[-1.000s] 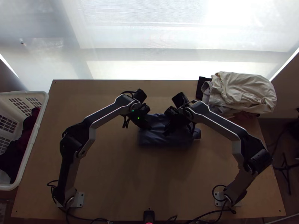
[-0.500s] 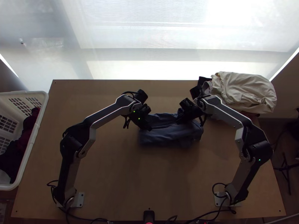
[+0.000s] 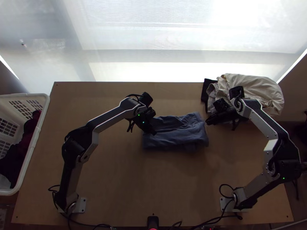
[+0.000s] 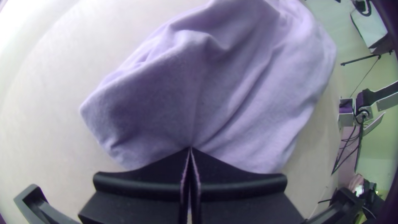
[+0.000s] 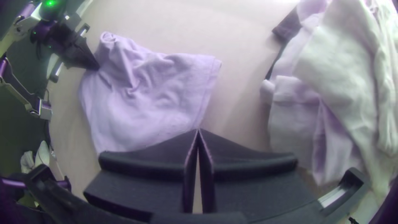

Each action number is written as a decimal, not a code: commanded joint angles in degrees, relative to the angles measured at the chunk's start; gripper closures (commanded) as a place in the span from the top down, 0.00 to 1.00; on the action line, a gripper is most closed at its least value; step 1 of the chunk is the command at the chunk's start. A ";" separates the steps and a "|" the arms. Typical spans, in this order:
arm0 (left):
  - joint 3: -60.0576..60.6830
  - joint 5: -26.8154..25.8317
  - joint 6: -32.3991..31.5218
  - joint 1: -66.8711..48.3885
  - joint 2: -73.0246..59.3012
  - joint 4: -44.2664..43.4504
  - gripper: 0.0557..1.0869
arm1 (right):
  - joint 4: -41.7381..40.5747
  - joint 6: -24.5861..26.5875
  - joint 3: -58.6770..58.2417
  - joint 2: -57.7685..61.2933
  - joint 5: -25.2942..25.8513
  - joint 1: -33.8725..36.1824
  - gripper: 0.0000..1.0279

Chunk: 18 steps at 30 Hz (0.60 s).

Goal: Fold the t-shirt

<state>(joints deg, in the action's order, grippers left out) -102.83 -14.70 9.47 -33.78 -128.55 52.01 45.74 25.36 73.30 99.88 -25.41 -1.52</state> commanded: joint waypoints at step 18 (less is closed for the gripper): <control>-4.40 -11.84 -3.85 5.74 22.64 9.08 0.95 | 7.88 -12.45 -7.12 -22.27 25.23 -39.09 0.95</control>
<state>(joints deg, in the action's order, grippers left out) -105.60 -23.14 6.42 -31.59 -111.68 59.09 55.81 19.51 67.90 80.23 -9.56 -24.32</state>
